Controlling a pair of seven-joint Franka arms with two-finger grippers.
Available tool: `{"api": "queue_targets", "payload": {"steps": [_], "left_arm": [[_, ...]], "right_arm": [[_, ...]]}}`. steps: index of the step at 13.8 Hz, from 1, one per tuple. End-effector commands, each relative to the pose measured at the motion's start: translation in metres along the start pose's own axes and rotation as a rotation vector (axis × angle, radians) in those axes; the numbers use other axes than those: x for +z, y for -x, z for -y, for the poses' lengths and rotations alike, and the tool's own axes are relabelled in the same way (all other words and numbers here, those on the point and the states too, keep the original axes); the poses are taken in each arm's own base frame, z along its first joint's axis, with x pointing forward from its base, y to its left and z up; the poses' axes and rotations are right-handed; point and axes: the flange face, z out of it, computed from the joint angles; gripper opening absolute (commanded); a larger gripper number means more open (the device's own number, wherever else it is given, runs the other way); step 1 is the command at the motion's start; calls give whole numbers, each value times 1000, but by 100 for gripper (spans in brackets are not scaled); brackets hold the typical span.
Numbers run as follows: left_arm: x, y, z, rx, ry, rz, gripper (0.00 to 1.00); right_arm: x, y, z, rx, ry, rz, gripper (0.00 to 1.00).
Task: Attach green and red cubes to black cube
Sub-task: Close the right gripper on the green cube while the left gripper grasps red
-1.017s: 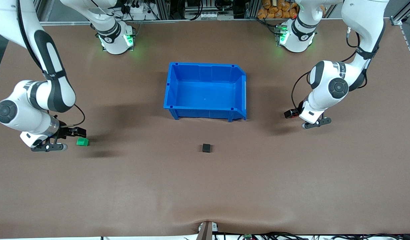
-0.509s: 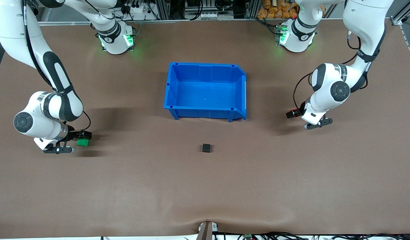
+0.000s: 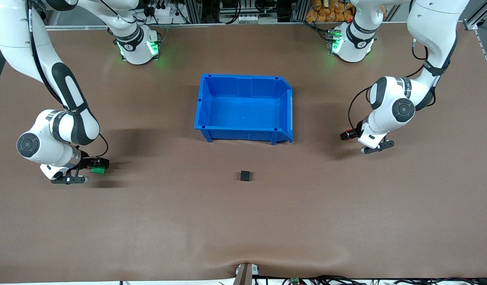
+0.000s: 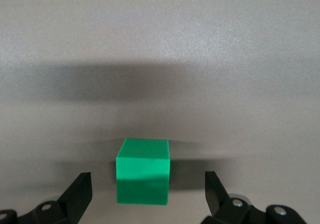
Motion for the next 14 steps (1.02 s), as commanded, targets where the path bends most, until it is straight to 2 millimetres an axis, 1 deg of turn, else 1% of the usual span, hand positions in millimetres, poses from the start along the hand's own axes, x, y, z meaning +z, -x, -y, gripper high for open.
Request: {"api": "queue_targets", "payload": {"steps": [1,3,5,7,8,9,10,11,12,14], "left_arm": [[0,1,0,0,-5,-16,78],[0,0,0,0,-4,-17,69],[-1,-1,0,0,-3,-20,61],[-1,-1,0,0,-2,-23,56],[-1,-1,0,0,-2,-23,55],[-1,-2,-1,0,-1,-23,54],[1,-2,-1,-2,-1,-21,54],[1,-3,-2,1,0,-22,55],[1,-3,-2,-1,0,-22,54],[3,-4,-3,-1,1,-20,55]], "right_arm": [[2,-8,1,3,-13,-14,93],[5,-8,0,6,-13,-9,81],[7,-8,0,4,-14,-6,80],[6,-8,0,4,-13,-8,80],[6,-9,0,4,-13,-8,78],[7,-9,1,4,-14,-6,67],[8,-8,1,4,-15,0,45],[7,-8,1,4,-15,3,10],[7,-8,1,7,-16,3,0],[3,-11,1,6,-14,-6,0]]}}
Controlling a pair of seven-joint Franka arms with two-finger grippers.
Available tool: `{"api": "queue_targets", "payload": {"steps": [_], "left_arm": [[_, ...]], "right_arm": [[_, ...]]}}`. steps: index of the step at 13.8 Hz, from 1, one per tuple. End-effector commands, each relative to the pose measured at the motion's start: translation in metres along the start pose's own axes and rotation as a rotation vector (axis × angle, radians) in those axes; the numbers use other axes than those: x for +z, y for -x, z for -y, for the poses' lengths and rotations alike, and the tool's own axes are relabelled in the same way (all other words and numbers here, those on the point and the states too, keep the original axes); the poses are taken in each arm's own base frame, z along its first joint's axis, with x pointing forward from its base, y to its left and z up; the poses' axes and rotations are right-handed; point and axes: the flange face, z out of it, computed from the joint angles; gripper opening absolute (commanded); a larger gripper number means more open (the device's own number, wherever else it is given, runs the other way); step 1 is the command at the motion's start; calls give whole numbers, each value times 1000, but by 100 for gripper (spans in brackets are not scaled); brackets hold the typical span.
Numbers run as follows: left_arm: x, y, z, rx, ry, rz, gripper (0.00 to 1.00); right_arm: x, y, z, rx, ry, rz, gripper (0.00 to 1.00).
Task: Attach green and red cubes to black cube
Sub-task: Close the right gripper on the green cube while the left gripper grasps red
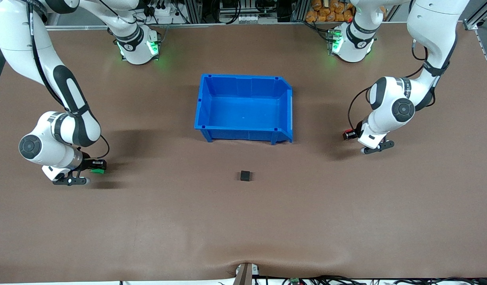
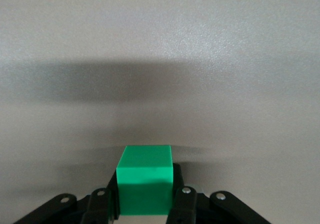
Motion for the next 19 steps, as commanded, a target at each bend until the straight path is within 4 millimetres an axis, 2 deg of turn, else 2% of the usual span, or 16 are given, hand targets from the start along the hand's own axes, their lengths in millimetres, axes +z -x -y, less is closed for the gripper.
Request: {"api": "queue_targets", "payload": {"steps": [1,5,8,10,13,14,17,19], "left_arm": [[4,-4,-2,-12,0,-16,55],[3,-6,-8,-24,4,-24,54],[5,-7,-8,-26,4,-21,51],[6,-6,-8,-26,4,-19,39],[5,-7,-9,-25,4,-22,6],[4,-7,-9,-25,5,-24,0],[-10,-10,-8,-32,12,-49,0],[-25,-13,-15,-105,21,-72,0]], "right_arm": [[-6,-9,1,-2,-10,-12,0],[-21,-20,9,-80,-1,-42,0],[-23,-21,6,-149,2,-47,0],[-24,-21,5,-195,4,-48,0],[-27,-22,6,-269,7,-52,0],[-29,-23,6,-306,8,-55,0],[-35,-27,5,-441,17,-69,0],[-40,-29,5,-563,25,-77,0]]}}
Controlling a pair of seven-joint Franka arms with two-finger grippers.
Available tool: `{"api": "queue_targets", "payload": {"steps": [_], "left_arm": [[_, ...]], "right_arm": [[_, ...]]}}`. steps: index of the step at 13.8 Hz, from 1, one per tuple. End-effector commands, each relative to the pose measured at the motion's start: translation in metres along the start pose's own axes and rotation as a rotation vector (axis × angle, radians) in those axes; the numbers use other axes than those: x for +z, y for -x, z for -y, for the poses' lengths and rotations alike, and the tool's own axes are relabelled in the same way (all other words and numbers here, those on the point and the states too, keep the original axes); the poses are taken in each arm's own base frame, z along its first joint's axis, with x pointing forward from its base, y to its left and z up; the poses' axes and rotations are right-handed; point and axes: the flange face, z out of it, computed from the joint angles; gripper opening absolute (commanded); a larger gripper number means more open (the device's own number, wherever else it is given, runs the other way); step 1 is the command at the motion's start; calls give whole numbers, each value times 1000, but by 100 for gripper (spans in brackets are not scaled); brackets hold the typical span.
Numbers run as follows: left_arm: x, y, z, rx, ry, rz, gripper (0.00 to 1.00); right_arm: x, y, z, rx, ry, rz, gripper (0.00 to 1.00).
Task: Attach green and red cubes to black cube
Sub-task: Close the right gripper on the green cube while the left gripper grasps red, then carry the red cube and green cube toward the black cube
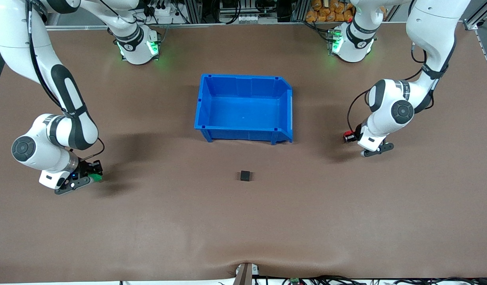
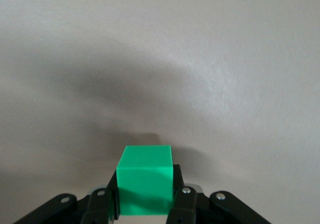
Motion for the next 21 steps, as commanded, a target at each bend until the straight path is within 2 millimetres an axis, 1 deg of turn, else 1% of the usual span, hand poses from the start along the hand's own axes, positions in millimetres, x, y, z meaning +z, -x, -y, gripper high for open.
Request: {"api": "queue_targets", "payload": {"steps": [1,2,4,5,6,7,8,10,11,13,14,16,18,19,20,21], "left_arm": [[-27,-4,-18,-92,6,-47,0],[-37,-8,-28,-122,7,-52,0],[-62,-29,-52,-224,15,-55,0],[-72,-38,-67,-283,20,-49,0],[-83,-44,-89,-346,28,-42,0],[-87,-53,-106,-420,31,-35,0],[-89,-61,-125,-496,40,-27,0],[-84,-69,-171,-649,69,-22,0],[-81,-73,-191,-729,83,-25,0],[-73,-81,-220,-838,111,-23,0],[-71,-84,-231,-864,120,-19,0],[-71,-84,-244,-891,124,-8,0],[-72,-87,-250,-938,138,8,0],[-68,-86,-261,-965,145,14,0],[-61,-77,-284,-984,151,17,0],[-55,-74,-295,-1013,151,12,0]], "right_arm": [[-13,-5,-5,-184,7,-17,0],[-19,-10,-6,-299,16,-28,0],[-31,-23,-3,-503,39,-46,0],[-41,-32,-2,-615,60,-58,0],[-49,-41,-4,-726,81,-69,0],[-54,-46,-3,-816,94,-74,0],[-57,-53,2,-881,104,-79,0],[-64,-66,14,-944,118,-87,0],[-73,-74,18,-984,136,-94,0],[-89,-99,42,-1089,135,-87,0],[-93,-106,51,-1109,103,-70,0],[-94,-122,80,-1146,37,-46,0],[-97,-140,122,-1198,26,-48,0],[-97,-148,146,-1204,25,-49,0],[-95,-155,169,-1183,18,-52,0],[-93,-161,192,-1176,14,-51,0]]}}
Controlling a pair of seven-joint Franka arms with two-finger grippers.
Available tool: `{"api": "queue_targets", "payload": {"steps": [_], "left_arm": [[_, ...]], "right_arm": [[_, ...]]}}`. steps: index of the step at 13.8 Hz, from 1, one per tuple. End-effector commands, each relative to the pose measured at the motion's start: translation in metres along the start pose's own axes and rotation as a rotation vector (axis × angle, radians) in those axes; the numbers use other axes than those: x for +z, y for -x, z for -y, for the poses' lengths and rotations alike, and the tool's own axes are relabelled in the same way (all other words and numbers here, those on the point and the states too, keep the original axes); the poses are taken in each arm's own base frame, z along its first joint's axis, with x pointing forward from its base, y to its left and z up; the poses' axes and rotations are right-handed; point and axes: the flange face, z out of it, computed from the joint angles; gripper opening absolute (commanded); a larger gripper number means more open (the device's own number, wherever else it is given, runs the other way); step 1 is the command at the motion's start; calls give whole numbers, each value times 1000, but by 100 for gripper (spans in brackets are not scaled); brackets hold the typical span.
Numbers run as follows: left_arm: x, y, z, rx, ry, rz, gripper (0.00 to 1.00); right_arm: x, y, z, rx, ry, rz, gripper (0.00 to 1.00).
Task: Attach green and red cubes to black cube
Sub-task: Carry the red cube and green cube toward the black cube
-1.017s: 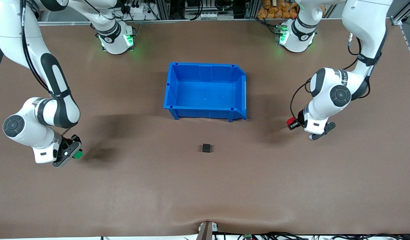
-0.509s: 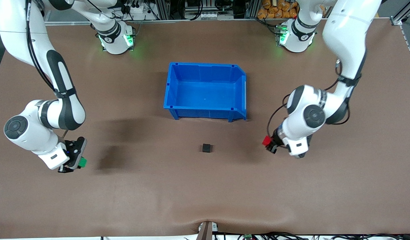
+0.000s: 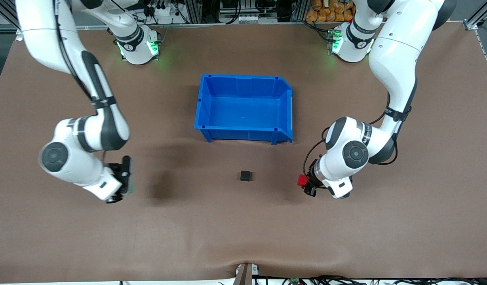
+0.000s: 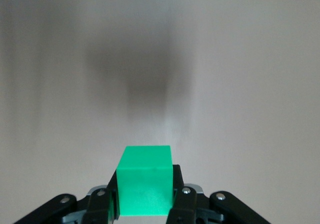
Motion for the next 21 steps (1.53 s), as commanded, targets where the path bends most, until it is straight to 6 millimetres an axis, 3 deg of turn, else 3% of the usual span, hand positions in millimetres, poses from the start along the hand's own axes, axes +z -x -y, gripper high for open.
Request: {"api": "queue_targets", "payload": {"steps": [1,2,4,6,9,16,21], "left_arm": [[15,34,-14,-63,5,-7,0],[13,35,-16,-73,9,-6,0],[20,57,-14,-83,8,-5,0],[26,59,-16,-119,7,0,0],[42,81,-18,-172,5,11,0],[72,116,-9,-196,-15,17,0],[83,125,-13,-235,-8,27,0]], "right_arm": [[10,-60,3,5,-17,-3,0],[14,-67,7,4,-30,-3,0],[16,-77,10,5,-38,-6,0],[26,-78,16,4,-62,-2,0],[37,-78,26,23,-94,2,0],[47,-86,38,49,-124,-6,0],[49,-88,41,64,-135,-31,0]]}}
